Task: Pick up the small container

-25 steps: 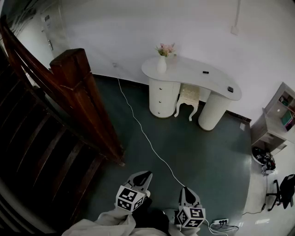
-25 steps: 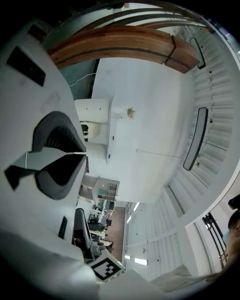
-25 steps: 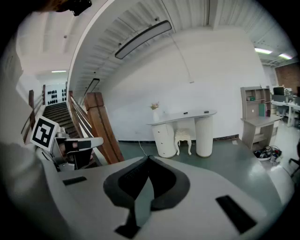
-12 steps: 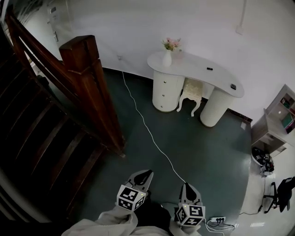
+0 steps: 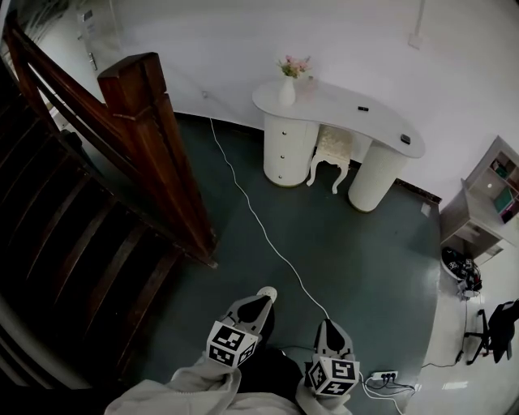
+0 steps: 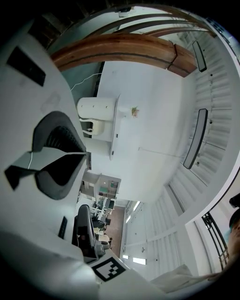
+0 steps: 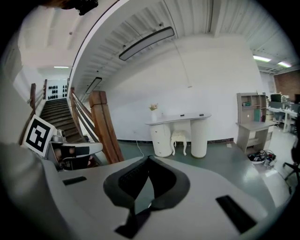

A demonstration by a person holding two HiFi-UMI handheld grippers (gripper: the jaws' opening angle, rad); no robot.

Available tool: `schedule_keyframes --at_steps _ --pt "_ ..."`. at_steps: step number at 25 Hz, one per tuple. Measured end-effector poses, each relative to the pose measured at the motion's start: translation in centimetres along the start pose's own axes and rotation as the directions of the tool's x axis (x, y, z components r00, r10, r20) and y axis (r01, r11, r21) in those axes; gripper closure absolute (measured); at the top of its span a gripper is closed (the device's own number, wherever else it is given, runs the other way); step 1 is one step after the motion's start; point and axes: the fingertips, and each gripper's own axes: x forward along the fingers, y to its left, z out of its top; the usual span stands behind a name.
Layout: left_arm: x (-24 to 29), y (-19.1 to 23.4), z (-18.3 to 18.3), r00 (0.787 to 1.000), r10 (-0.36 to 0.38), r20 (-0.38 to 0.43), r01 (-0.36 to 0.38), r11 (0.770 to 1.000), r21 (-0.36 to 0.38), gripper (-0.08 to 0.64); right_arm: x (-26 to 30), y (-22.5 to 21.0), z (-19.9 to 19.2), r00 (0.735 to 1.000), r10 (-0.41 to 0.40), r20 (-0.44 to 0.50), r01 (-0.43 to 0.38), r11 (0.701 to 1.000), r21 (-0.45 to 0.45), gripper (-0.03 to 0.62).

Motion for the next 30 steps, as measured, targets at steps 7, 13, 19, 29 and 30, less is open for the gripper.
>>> schedule_keyframes --at_steps 7,13,19,29,30 --pt "2.2 2.3 1.0 1.0 0.024 0.0 -0.024 1.0 -0.006 0.534 2.0 -1.8 1.6 1.0 -0.027 0.016 0.027 1.0 0.004 0.543" --pt "6.7 4.7 3.4 1.0 0.026 0.0 -0.026 0.999 0.02 0.534 6.0 -3.7 4.4 0.999 -0.034 0.02 0.034 0.999 0.023 0.543" --pt "11.8 7.6 7.1 1.0 0.016 0.014 -0.017 0.999 0.043 0.534 11.6 -4.8 8.5 1.0 -0.008 0.025 0.007 1.0 0.026 0.543" --pt "18.2 13.9 11.5 1.0 0.02 0.015 -0.021 0.999 0.047 0.534 20.2 -5.5 13.8 1.0 -0.002 0.024 0.001 0.999 0.039 0.543" --pt "18.7 14.5 11.9 1.0 0.02 0.014 -0.02 0.999 0.047 0.534 20.9 -5.4 14.2 1.0 -0.003 0.022 0.002 0.999 0.038 0.543"
